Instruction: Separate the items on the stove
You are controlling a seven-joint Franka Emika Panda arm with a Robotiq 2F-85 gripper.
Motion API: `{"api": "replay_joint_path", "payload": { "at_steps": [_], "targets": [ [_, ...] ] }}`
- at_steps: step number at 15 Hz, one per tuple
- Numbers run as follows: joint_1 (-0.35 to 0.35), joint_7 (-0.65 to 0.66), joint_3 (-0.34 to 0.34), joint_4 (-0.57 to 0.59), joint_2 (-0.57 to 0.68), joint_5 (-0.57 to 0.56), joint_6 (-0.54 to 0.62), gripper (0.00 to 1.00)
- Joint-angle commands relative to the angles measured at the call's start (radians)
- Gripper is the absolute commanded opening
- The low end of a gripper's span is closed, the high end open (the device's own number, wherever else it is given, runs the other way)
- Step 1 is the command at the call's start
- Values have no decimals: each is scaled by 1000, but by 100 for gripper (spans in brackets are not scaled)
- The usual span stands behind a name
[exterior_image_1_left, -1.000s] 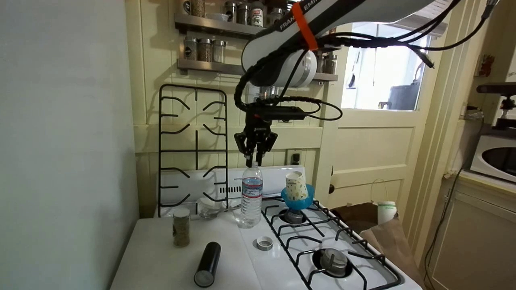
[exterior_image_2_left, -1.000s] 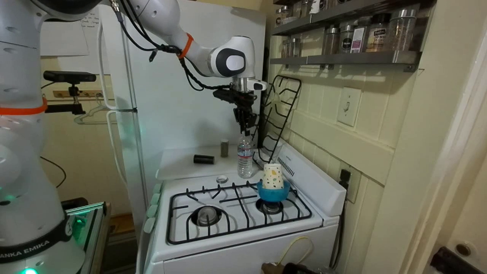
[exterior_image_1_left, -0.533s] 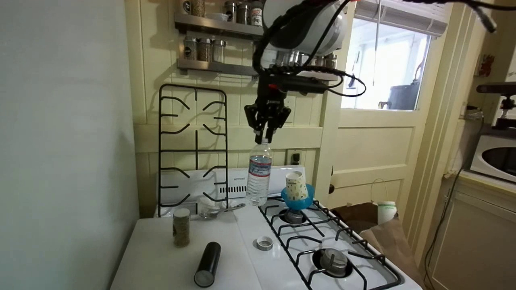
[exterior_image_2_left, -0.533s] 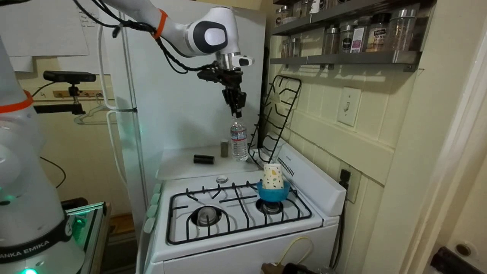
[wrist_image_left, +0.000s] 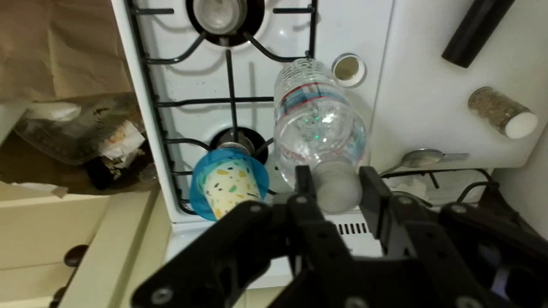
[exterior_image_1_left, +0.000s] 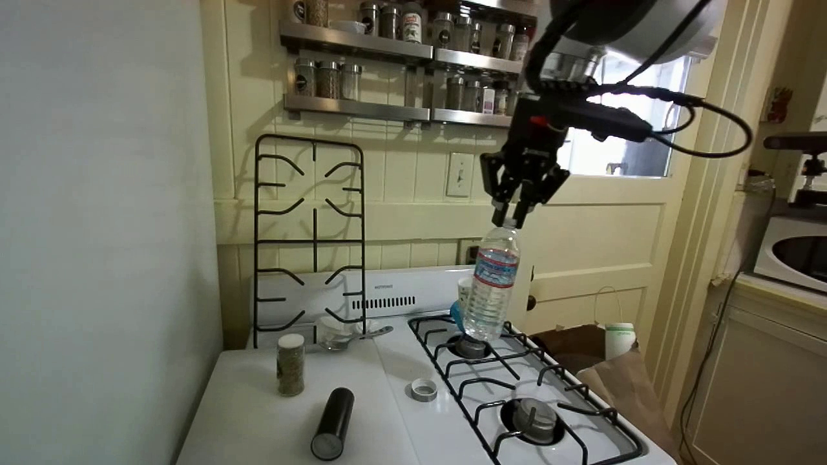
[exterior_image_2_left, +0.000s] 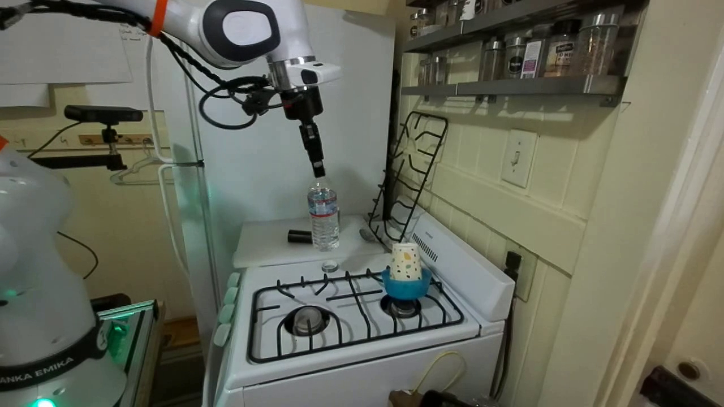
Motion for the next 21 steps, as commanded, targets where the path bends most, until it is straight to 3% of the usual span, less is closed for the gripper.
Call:
{"api": "replay_joint_path", "payload": {
  "at_steps": [1,2,3,6,7,10,14,21],
  "targets": [
    [-48,16,-33,-115,-129,62,46,8],
    [-35,-25,-49,-105,-94,93,62,8],
    [-59,-13,-24,-81,-97,55,10,31],
    [-58,-25,-34,-97,-91,78,34,31],
    [-66,-4,-14,-83,-70,59,20,8],
    [-136,64,52,-109,-103,-84,-77,8],
    [-145,76,67,-102,-99,-148,-181,8],
    [-134,83,62,-137,-66,-130,-92,8]
  ]
}}
